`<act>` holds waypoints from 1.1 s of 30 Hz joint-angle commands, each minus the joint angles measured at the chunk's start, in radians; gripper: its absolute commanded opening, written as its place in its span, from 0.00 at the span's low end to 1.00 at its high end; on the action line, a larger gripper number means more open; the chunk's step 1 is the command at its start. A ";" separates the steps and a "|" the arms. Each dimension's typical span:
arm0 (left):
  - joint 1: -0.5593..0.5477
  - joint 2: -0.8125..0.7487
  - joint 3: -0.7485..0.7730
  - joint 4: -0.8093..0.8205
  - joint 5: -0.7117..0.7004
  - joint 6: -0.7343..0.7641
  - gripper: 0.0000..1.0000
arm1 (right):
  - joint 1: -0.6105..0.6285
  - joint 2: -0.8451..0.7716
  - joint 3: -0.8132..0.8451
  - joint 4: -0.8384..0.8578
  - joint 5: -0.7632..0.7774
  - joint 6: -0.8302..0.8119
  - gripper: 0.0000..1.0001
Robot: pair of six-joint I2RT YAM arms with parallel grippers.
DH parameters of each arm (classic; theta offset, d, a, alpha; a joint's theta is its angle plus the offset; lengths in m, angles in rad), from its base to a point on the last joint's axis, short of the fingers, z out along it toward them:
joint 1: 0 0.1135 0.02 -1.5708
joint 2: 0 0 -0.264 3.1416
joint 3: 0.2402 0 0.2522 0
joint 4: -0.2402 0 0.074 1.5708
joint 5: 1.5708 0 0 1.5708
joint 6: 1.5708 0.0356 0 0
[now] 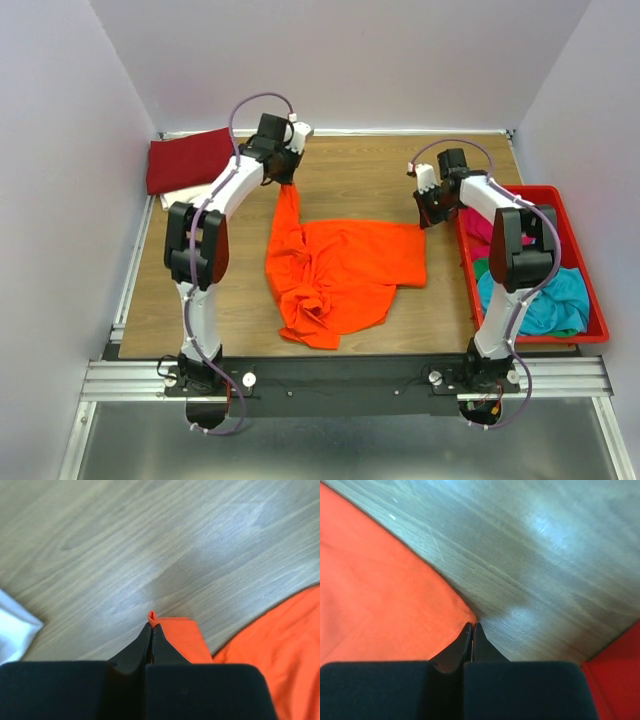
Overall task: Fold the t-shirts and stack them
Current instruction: Flatten the tshirt out
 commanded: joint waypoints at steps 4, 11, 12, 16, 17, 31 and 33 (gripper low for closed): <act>0.027 -0.230 -0.048 0.084 0.021 -0.027 0.00 | -0.004 -0.161 0.154 -0.149 -0.110 -0.084 0.00; 0.027 -0.525 -0.073 0.173 -0.057 -0.031 0.00 | -0.002 -0.369 0.461 -0.278 -0.110 -0.159 0.00; 0.025 -0.557 -0.073 0.187 -0.076 -0.033 0.00 | -0.002 -0.382 0.498 -0.287 -0.102 -0.164 0.00; 0.027 -0.733 -0.085 0.308 -0.100 -0.040 0.00 | -0.002 -0.441 0.687 -0.314 -0.062 -0.176 0.00; 0.027 -0.806 -0.092 0.334 -0.103 -0.044 0.00 | -0.004 -0.464 0.717 -0.315 -0.056 -0.176 0.00; 0.027 -1.303 -0.206 0.773 -0.027 -0.043 0.00 | -0.073 -0.723 1.026 -0.229 -0.028 -0.175 0.00; 0.027 -1.327 -0.220 0.775 0.005 -0.066 0.00 | -0.087 -0.741 1.058 -0.216 -0.044 -0.161 0.00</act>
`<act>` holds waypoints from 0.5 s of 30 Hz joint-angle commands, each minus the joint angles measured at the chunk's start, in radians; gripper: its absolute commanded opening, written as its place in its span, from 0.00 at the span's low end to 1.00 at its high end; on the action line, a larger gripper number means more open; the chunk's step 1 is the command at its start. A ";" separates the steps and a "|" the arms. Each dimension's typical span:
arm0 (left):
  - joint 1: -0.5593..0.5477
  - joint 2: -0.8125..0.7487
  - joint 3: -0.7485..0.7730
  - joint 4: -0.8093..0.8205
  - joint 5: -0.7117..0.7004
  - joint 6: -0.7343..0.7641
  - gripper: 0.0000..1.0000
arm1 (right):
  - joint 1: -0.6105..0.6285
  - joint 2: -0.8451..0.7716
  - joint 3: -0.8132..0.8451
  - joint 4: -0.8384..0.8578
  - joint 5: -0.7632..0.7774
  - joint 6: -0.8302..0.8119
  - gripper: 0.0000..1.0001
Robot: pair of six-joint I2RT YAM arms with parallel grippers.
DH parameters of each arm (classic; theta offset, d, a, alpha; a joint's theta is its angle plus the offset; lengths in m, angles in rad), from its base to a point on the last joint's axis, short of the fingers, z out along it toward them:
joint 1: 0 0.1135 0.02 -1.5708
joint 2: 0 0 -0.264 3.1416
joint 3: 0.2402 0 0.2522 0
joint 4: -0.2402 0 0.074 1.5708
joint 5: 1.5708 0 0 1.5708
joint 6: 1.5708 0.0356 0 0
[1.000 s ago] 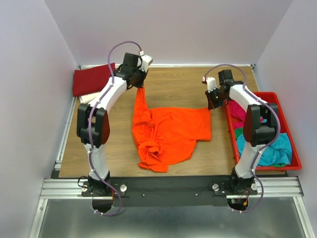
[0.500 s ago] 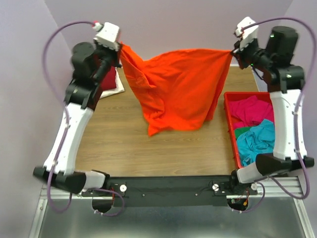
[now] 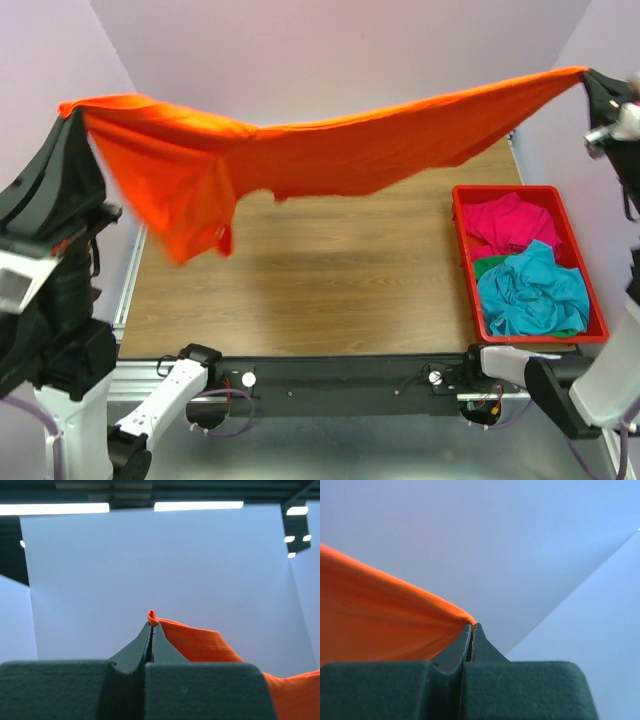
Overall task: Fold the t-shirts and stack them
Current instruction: Flatten the tshirt out
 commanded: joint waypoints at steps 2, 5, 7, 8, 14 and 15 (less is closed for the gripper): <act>0.002 -0.026 -0.064 0.093 0.081 -0.036 0.00 | -0.029 -0.057 0.072 0.042 -0.032 0.028 0.00; 0.003 -0.047 -0.134 0.080 0.075 -0.044 0.00 | -0.052 -0.076 0.060 0.049 -0.049 0.043 0.00; 0.002 -0.064 -0.201 0.074 0.064 -0.047 0.00 | -0.052 -0.083 -0.014 0.049 -0.077 0.051 0.00; 0.002 -0.082 -0.228 0.071 0.055 -0.047 0.00 | -0.052 -0.086 -0.054 0.049 -0.091 0.054 0.00; 0.003 -0.148 -0.528 0.085 -0.088 -0.080 0.00 | -0.052 -0.134 -0.498 0.159 -0.229 0.094 0.00; 0.003 -0.145 -0.568 0.091 -0.135 -0.099 0.00 | -0.052 -0.135 -0.567 0.181 -0.241 0.095 0.00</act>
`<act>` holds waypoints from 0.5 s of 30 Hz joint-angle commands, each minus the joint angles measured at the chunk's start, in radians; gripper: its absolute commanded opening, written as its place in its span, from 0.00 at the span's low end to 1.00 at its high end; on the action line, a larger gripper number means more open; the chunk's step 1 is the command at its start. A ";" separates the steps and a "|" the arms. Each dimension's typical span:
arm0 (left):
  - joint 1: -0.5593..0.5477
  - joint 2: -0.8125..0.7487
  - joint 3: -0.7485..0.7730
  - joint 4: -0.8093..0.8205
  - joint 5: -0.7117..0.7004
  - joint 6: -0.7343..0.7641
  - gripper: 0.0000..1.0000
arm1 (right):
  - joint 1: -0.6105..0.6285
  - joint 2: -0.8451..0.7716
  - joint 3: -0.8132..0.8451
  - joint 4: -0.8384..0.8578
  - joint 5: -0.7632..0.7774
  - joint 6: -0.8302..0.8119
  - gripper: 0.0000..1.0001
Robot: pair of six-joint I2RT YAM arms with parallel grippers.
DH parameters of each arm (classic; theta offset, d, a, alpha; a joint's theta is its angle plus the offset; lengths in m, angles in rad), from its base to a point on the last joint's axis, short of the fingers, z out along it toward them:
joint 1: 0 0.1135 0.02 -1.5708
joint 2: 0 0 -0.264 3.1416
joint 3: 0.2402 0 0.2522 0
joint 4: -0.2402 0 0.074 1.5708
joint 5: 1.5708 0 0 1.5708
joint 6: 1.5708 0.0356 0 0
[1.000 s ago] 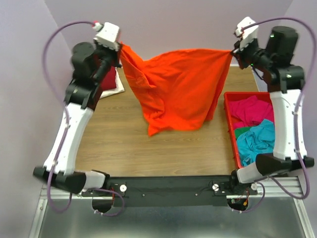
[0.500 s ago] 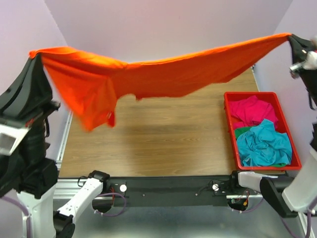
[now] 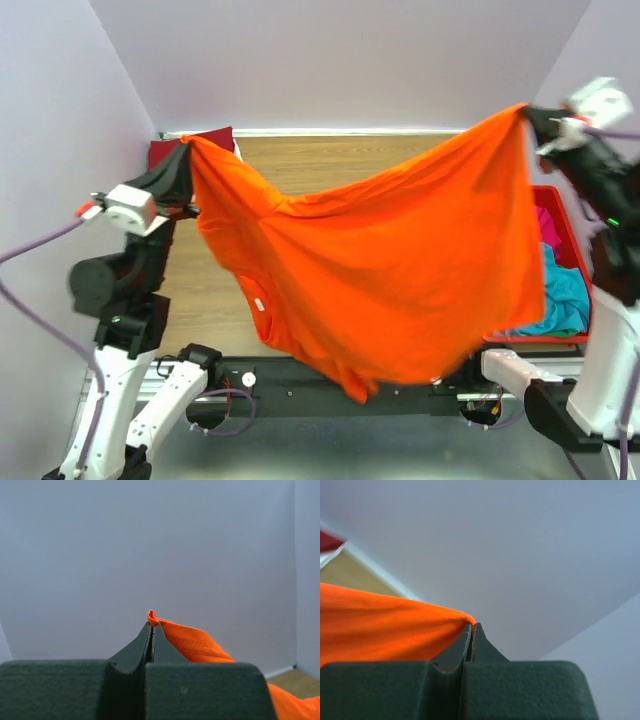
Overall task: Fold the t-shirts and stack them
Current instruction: Flatten the tshirt out
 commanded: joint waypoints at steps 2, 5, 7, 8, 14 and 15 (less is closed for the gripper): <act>0.003 -0.012 -0.221 0.055 -0.206 -0.073 0.00 | -0.008 0.042 -0.339 0.083 -0.147 0.050 0.00; 0.005 0.129 -0.330 0.121 -0.291 -0.155 0.00 | -0.008 0.102 -0.551 0.183 -0.207 0.055 0.00; 0.015 0.224 -0.382 0.179 -0.282 -0.179 0.00 | -0.009 0.159 -0.657 0.289 -0.244 0.090 0.00; 0.023 0.282 -0.385 0.234 -0.266 -0.190 0.00 | -0.002 0.224 -0.683 0.327 -0.268 0.104 0.00; 0.107 0.839 -0.173 0.258 -0.058 -0.218 0.00 | 0.007 0.543 -0.665 0.499 -0.167 0.177 0.01; 0.117 0.955 -0.127 0.237 -0.036 -0.219 0.00 | 0.007 0.620 -0.650 0.517 -0.141 0.184 0.00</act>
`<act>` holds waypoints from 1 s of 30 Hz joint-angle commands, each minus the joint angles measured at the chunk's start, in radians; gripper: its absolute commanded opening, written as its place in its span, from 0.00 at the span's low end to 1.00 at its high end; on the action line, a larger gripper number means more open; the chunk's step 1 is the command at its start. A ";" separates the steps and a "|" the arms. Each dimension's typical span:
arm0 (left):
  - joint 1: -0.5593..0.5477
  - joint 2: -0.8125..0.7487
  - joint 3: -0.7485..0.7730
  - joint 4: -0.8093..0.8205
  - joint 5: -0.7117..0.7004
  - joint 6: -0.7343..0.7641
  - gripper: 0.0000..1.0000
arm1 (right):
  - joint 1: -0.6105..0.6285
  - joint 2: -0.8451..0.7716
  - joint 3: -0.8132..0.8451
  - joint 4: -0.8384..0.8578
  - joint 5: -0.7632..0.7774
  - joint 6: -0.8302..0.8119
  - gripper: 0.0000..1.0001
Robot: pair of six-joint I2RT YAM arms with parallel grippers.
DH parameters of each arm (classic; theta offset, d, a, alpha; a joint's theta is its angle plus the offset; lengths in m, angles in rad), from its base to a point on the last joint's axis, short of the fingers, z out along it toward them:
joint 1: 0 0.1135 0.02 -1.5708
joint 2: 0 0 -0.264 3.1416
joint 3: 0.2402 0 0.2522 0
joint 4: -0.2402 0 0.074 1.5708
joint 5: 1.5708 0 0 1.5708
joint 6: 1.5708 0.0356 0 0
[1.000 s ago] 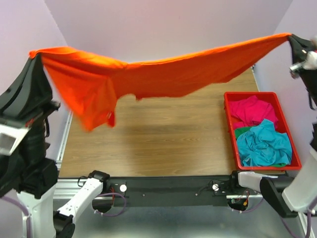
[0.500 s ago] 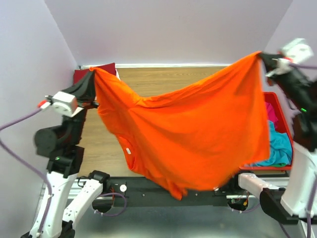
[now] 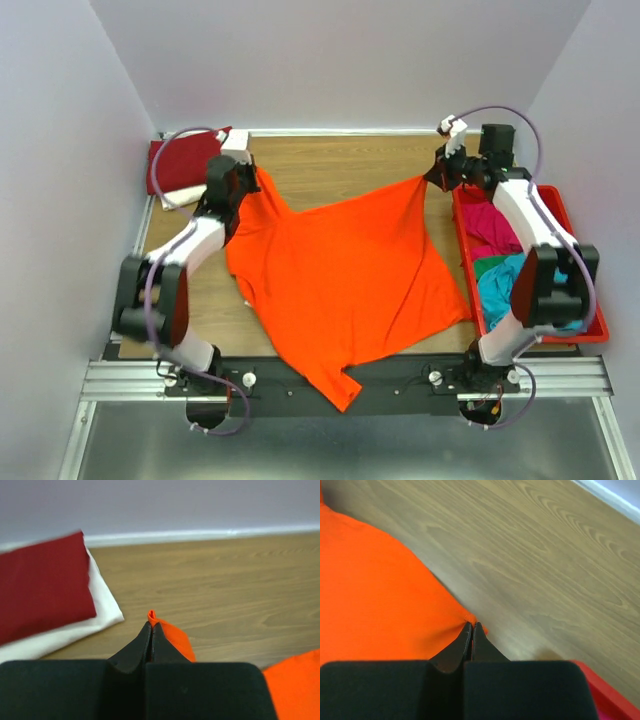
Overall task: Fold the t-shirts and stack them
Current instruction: Flatten the tshirt out
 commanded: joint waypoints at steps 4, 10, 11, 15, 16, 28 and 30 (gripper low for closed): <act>0.075 0.404 0.367 -0.072 0.183 -0.022 0.00 | 0.003 0.271 0.128 0.178 0.178 0.061 0.00; 0.104 0.493 0.470 -0.164 0.217 0.032 0.00 | 0.003 0.302 0.140 0.184 0.221 0.046 0.01; 0.113 0.481 0.481 -0.172 0.226 0.033 0.00 | 0.005 0.291 0.140 0.184 0.214 0.044 0.00; 0.121 0.356 0.482 -0.175 0.258 0.044 0.00 | 0.005 0.170 0.130 0.175 0.194 0.043 0.00; 0.121 0.316 0.475 -0.170 0.272 0.052 0.00 | 0.005 0.134 0.133 0.166 0.189 0.034 0.00; 0.110 -0.497 0.381 -0.003 0.418 0.118 0.00 | 0.005 -0.390 0.531 -0.193 0.124 -0.039 0.01; 0.108 -0.579 0.413 0.017 0.450 0.102 0.00 | 0.003 -0.413 0.644 -0.253 0.131 -0.025 0.00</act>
